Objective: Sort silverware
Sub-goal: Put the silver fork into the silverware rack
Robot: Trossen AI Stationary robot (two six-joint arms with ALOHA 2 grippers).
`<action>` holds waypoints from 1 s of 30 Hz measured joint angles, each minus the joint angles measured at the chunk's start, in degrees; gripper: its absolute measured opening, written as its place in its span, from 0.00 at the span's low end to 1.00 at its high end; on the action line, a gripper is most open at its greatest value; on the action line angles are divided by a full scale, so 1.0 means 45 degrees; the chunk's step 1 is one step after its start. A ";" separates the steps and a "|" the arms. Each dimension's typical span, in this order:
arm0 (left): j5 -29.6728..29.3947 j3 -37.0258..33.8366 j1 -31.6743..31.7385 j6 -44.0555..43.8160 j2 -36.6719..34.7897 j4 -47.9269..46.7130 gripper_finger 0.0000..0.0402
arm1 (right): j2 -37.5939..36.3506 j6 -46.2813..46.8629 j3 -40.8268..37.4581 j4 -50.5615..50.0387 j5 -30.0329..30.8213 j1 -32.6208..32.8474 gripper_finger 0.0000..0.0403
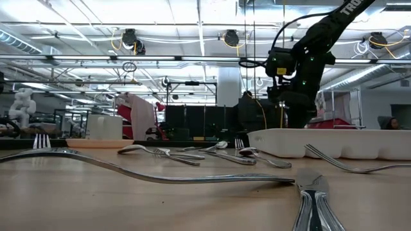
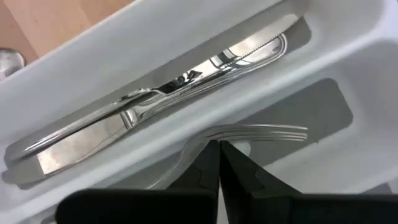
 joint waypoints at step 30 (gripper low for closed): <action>-0.0001 0.0000 -0.0001 -0.0024 0.0000 0.0010 0.31 | 0.0583 0.0051 -0.0258 0.0783 -0.0202 -0.0001 0.00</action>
